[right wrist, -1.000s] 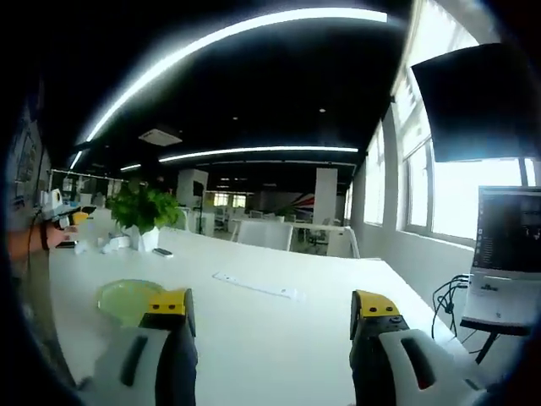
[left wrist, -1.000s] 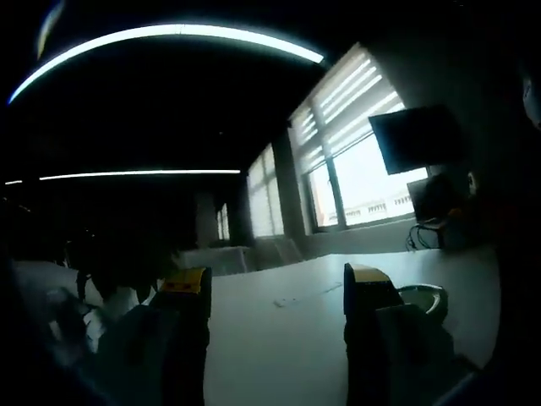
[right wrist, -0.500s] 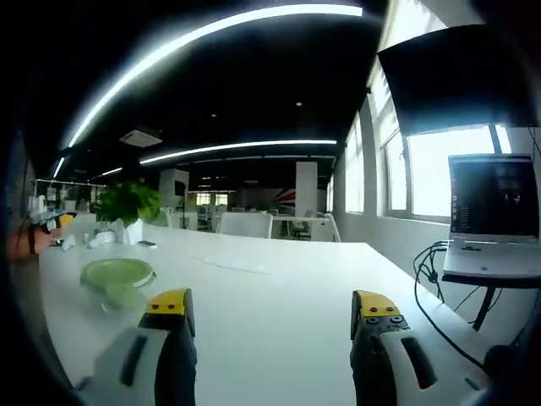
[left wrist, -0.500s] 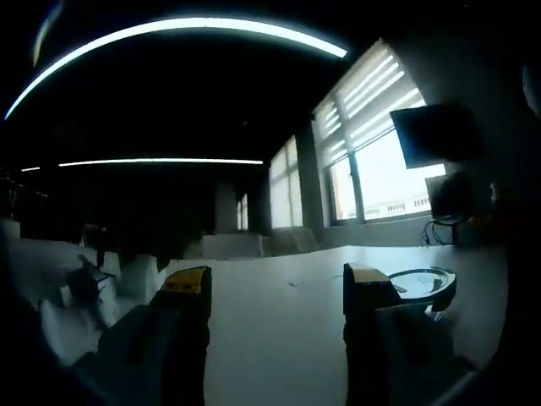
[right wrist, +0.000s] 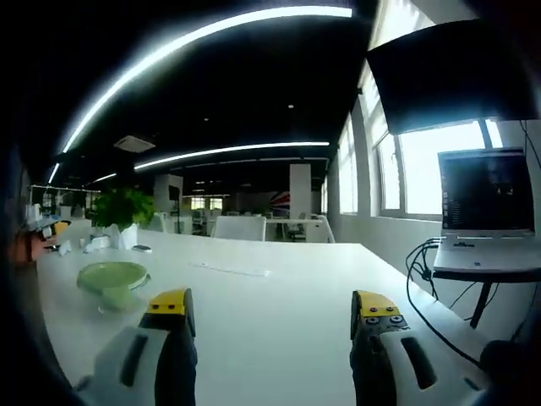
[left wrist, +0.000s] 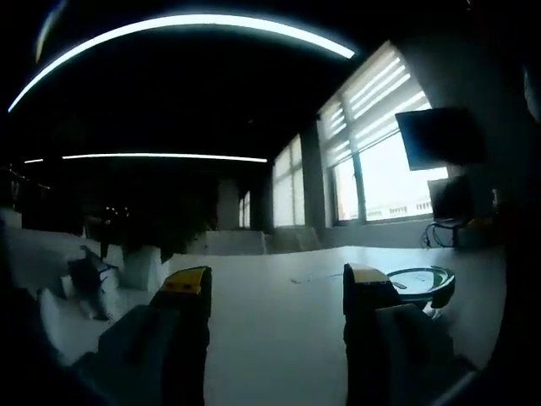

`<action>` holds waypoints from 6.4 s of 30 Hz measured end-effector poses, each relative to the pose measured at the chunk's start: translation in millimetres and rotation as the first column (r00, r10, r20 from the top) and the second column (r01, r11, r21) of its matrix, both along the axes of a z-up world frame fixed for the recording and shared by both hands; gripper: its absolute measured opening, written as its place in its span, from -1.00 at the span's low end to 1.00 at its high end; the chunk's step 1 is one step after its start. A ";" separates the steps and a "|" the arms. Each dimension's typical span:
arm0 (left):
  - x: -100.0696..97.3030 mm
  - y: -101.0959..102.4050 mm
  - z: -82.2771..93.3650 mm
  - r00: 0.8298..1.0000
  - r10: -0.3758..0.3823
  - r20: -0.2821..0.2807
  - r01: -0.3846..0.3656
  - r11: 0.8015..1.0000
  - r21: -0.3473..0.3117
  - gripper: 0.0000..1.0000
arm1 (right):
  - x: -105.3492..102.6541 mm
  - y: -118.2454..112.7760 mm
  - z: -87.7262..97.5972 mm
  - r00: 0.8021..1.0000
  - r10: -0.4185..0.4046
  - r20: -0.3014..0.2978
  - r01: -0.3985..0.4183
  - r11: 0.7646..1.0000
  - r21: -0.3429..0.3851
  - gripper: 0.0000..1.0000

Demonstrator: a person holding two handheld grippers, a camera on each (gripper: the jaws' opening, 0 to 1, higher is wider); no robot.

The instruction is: Pick up the tomato from the tabletop place it into the food storage container close the lid and lock the latches

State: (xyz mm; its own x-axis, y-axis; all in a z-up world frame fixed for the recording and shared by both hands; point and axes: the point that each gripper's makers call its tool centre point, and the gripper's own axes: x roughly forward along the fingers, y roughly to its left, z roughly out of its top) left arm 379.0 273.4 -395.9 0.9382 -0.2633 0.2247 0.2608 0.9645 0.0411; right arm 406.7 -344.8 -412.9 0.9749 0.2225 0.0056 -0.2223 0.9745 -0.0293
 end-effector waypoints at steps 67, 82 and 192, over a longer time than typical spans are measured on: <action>40.0 -167.0 -77.3 0.669 -0.675 -0.311 0.739 0.650 0.180 0.40 | 7.9 241.6 -47.2 0.565 0.810 -0.157 -0.825 0.550 -0.131 0.65; 45.7 -190.9 -92.3 0.614 -0.710 -0.345 0.784 0.598 0.164 0.40 | 14.9 277.4 -69.9 0.495 0.851 -0.174 -0.869 0.484 -0.108 0.66; 121.3 -248.4 -64.6 0.461 -0.783 -0.417 0.887 0.424 0.185 0.40 | 82.8 311.1 -44.7 0.408 0.891 -0.200 -0.910 0.379 -0.169 0.57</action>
State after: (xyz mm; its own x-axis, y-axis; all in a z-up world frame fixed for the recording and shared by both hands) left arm 500.2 25.0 -460.5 0.2065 -0.9487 -0.2396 0.9768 0.1858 0.1065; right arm 489.6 -33.8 -457.6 0.1948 0.9542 -0.2270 -0.9753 0.1638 -0.1484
